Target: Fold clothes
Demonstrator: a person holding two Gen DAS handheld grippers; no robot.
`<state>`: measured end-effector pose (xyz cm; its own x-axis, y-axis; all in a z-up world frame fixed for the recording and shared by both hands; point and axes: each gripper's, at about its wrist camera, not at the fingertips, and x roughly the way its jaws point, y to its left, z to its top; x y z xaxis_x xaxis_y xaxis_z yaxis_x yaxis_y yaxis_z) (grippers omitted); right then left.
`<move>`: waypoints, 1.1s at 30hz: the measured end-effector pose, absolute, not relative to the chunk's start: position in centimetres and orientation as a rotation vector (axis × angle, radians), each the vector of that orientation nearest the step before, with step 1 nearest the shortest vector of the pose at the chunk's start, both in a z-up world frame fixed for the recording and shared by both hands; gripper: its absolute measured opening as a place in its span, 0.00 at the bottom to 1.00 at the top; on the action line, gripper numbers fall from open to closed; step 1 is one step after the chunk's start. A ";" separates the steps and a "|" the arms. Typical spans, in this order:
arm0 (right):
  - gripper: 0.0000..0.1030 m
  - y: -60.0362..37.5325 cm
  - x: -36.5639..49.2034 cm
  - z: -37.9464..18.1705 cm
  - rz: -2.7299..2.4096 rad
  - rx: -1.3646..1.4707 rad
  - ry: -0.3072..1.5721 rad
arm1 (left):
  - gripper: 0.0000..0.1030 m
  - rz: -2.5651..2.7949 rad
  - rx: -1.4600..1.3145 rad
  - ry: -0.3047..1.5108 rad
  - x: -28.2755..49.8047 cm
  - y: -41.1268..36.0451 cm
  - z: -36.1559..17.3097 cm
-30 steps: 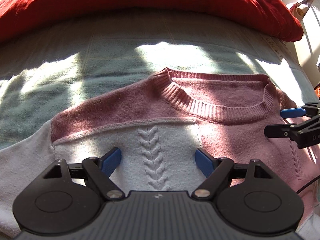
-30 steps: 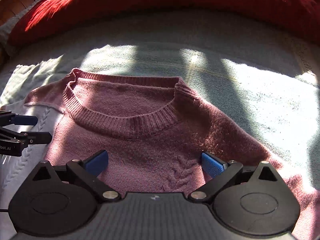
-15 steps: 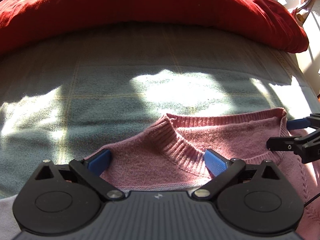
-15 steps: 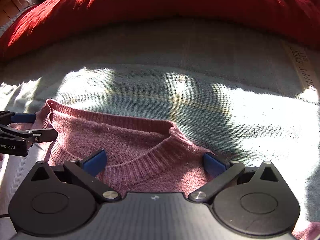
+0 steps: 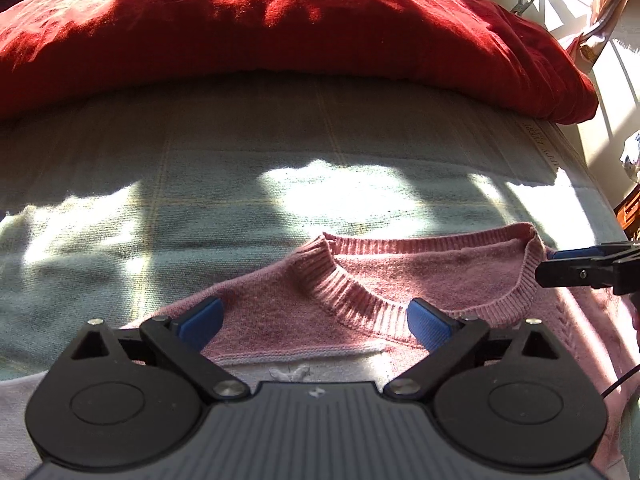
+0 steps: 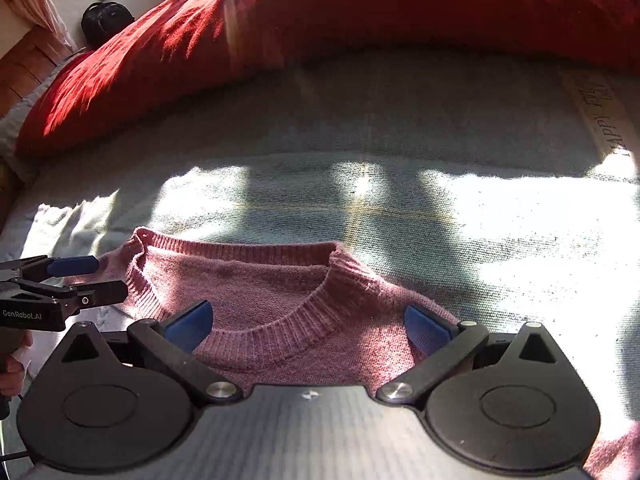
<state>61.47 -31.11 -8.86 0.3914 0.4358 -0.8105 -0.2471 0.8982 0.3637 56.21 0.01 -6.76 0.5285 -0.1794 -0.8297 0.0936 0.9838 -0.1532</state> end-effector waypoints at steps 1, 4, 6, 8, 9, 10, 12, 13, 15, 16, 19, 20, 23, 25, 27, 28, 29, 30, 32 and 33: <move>1.00 -31.6 61.1 -8.4 0.434 0.223 1.088 | 0.95 -0.161 -0.085 0.995 55.5 0.0 -6.3; 1.00 -32.6 59.4 -7.3 0.446 0.251 1.092 | 0.95 -0.169 -0.088 1.021 53.4 0.5 -5.6; 1.00 -32.7 58.2 -6.9 0.461 0.255 1.106 | 0.95 -0.175 -0.096 1.044 52.1 0.6 -5.6; 1.00 -32.5 57.0 -6.8 0.482 0.266 1.119 | 0.95 -0.182 -0.121 1.075 50.8 0.7 -6.0; 1.00 -32.3 56.5 -7.0 0.494 0.273 1.129 | 0.95 -0.187 -0.134 1.093 50.3 0.7 -6.3; 1.00 -31.9 56.1 -7.4 0.505 0.266 1.137 | 0.95 -0.191 -0.142 1.109 49.8 0.6 -6.8; 1.00 -31.0 55.3 -8.4 0.524 0.251 1.152 | 0.94 -0.184 -0.134 1.127 49.6 0.4 -7.9; 1.00 -30.6 55.2 -9.1 0.512 0.233 1.152 | 0.95 -0.179 -0.123 1.128 49.6 0.3 -8.4; 1.00 -29.7 55.1 -10.1 0.482 0.191 1.138 | 0.95 -0.170 -0.097 1.113 49.8 0.0 -9.1; 1.00 -29.4 55.2 -10.2 0.464 0.168 1.115 | 0.95 -0.166 -0.089 1.101 50.2 0.0 -9.2; 1.00 -28.8 56.4 -10.3 0.437 0.111 1.068 | 0.95 -0.154 -0.081 1.079 52.2 0.0 -9.4; 1.00 -28.8 57.0 -10.3 0.425 0.101 1.059 | 0.95 -0.149 -0.075 1.073 52.9 0.0 -9.4; 1.00 -28.4 58.5 -9.6 0.405 0.085 1.056 | 0.94 -0.131 -0.099 1.060 54.2 0.5 -8.6; 1.00 -27.9 58.9 -8.4 0.456 0.093 1.066 | 0.95 -0.135 -0.127 1.037 54.3 1.1 -7.6; 1.00 -27.0 58.2 -7.5 0.573 0.112 1.090 | 0.95 -0.122 -0.129 1.024 53.7 2.0 -6.6; 1.00 -26.4 57.9 -7.2 0.633 0.119 1.110 | 0.95 -0.113 -0.137 1.024 53.3 2.5 -6.3; 1.00 -25.6 57.4 -7.2 0.697 0.124 1.144 | 0.95 -0.107 -0.155 1.033 53.0 3.1 -6.2; 1.00 -24.8 56.9 -7.4 0.755 0.126 1.180 | 0.95 -0.101 -0.174 1.043 52.6 3.6 -6.1; 1.00 -23.2 55.9 -8.1 0.827 0.115 1.229 | 0.95 -0.110 -0.212 1.068 52.1 4.3 -6.4; 1.00 -22.7 55.5 -8.7 0.824 0.088 1.230 | 0.95 -0.118 -0.226 1.085 51.9 4.5 -7.0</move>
<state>55.53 -22.65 -8.65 0.0908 0.5979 -0.7964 -0.5085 0.7155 0.4791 51.92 4.50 -6.95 0.4639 -0.2055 -0.8617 -0.0149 0.9708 -0.2395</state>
